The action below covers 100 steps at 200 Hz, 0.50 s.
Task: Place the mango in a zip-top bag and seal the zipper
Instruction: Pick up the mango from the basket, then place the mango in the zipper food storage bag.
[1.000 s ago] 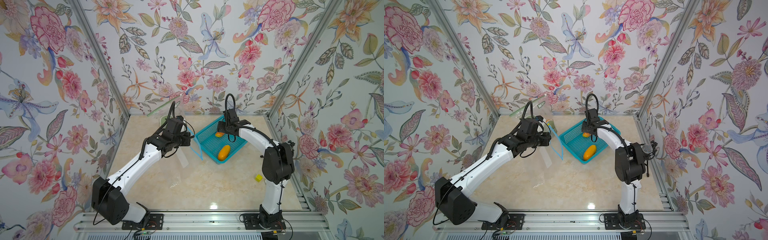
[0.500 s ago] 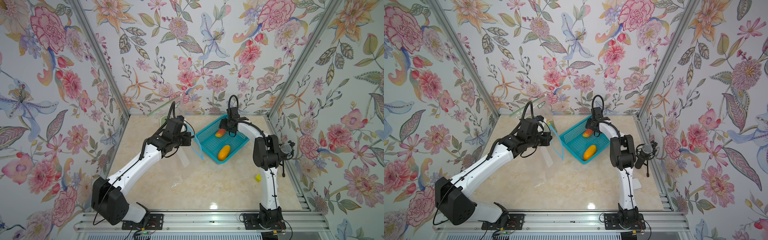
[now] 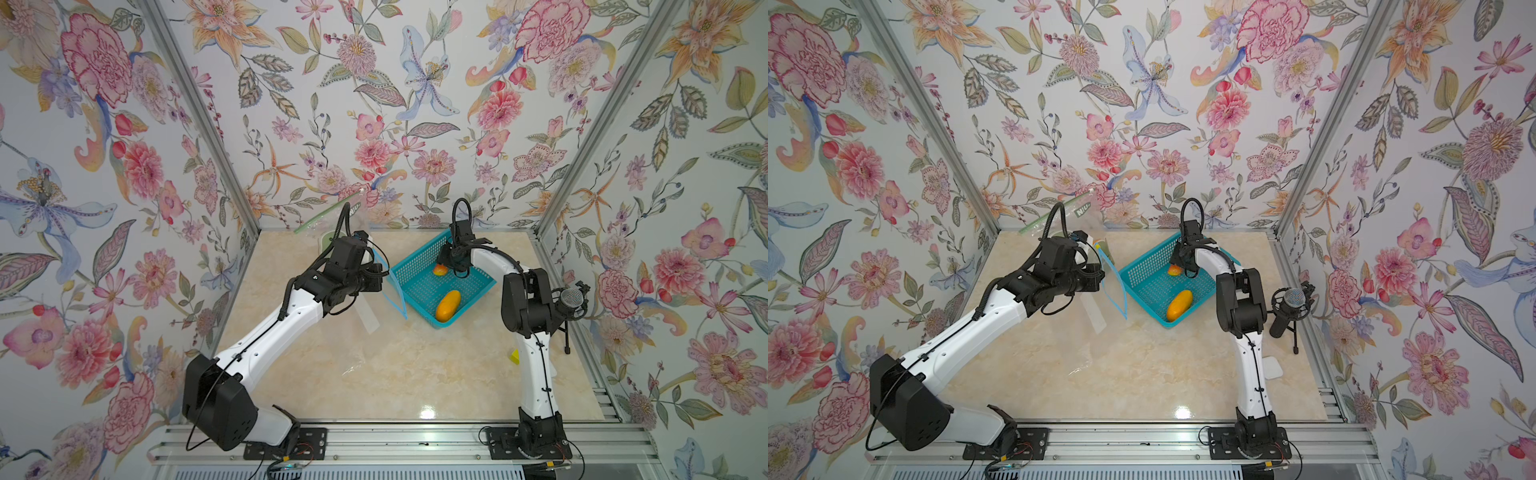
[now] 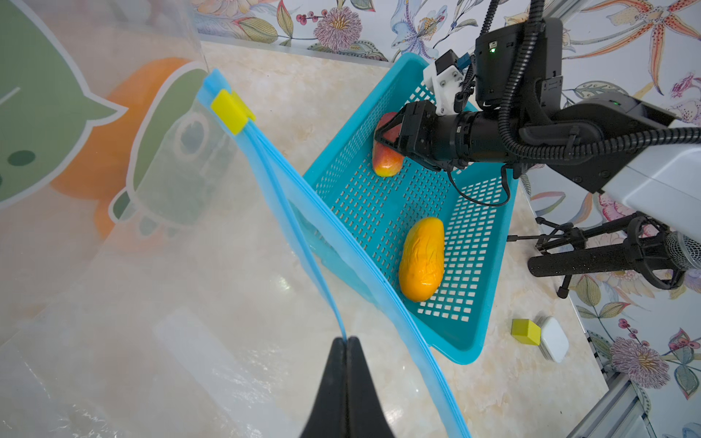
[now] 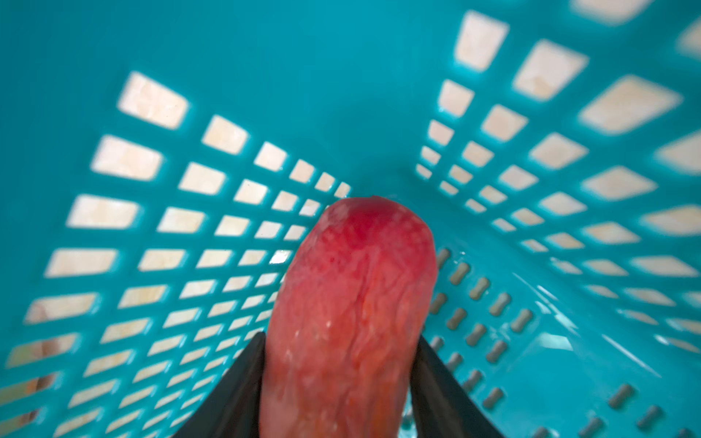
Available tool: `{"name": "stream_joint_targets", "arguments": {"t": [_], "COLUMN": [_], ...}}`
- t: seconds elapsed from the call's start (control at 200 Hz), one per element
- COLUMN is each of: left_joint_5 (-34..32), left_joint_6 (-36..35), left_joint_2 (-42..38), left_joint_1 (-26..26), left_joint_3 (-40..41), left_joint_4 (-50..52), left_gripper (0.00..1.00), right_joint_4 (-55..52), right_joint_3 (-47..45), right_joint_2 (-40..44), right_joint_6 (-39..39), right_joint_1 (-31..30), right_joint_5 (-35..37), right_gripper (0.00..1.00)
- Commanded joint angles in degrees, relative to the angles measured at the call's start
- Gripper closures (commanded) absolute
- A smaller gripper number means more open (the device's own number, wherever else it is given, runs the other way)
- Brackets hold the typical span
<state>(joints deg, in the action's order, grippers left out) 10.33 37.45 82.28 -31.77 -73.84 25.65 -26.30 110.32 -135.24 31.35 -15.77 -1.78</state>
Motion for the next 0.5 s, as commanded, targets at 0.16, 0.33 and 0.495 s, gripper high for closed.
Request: {"name": "stream_joint_targets", "arguments": {"t": [0.16,0.33,0.495], "left_joint_5": [0.46,0.66,0.49], "left_joint_6": [0.35,0.52,0.60], "left_joint_2": [-2.20,-2.68,-3.13], "left_joint_1": [0.74,0.72,0.70], "left_joint_3": [1.49,1.88,2.08], "left_joint_4": [-0.97,-1.85,-2.27], "left_gripper": [1.00,1.00,1.00], "right_joint_4": [0.32,5.59,18.29], "right_joint_3": [-3.98,-13.65,-29.09], "right_joint_2": [6.54,19.92,37.10], "right_joint_6": [-2.02,-4.38,-4.73], "right_joint_1": [-0.71,-3.47,-9.43], "right_joint_5": [-0.35,-0.65,-1.03], "right_gripper": [0.72,0.78,0.78]}}
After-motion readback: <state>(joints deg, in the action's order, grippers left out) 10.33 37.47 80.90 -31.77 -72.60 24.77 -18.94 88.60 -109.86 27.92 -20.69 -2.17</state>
